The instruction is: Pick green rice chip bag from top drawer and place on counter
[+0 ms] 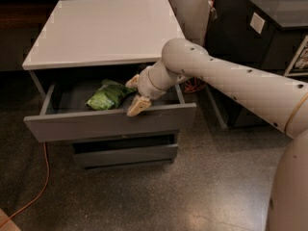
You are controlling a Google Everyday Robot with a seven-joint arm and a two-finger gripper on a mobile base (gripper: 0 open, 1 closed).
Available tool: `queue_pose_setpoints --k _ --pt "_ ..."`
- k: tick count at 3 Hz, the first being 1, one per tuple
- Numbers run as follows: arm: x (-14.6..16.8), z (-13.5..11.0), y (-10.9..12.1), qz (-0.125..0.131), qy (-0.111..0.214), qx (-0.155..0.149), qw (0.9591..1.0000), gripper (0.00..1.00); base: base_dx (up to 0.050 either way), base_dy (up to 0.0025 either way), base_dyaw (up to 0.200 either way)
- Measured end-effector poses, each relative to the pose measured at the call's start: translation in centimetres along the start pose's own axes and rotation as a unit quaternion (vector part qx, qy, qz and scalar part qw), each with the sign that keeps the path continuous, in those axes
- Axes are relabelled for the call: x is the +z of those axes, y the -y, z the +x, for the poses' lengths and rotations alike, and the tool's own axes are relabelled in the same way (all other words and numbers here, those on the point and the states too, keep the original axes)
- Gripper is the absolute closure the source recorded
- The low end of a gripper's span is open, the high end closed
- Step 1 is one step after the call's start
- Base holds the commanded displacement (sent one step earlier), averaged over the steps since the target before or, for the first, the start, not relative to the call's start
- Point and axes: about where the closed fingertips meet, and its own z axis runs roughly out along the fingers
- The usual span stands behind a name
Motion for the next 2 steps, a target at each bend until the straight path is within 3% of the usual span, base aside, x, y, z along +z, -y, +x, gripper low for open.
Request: queue_pose_setpoints --k 2 --pt "1.1 0.8 3.3 -0.004 0.015 0.004 0.9999 0.78 0.000 0.00000 0.000"
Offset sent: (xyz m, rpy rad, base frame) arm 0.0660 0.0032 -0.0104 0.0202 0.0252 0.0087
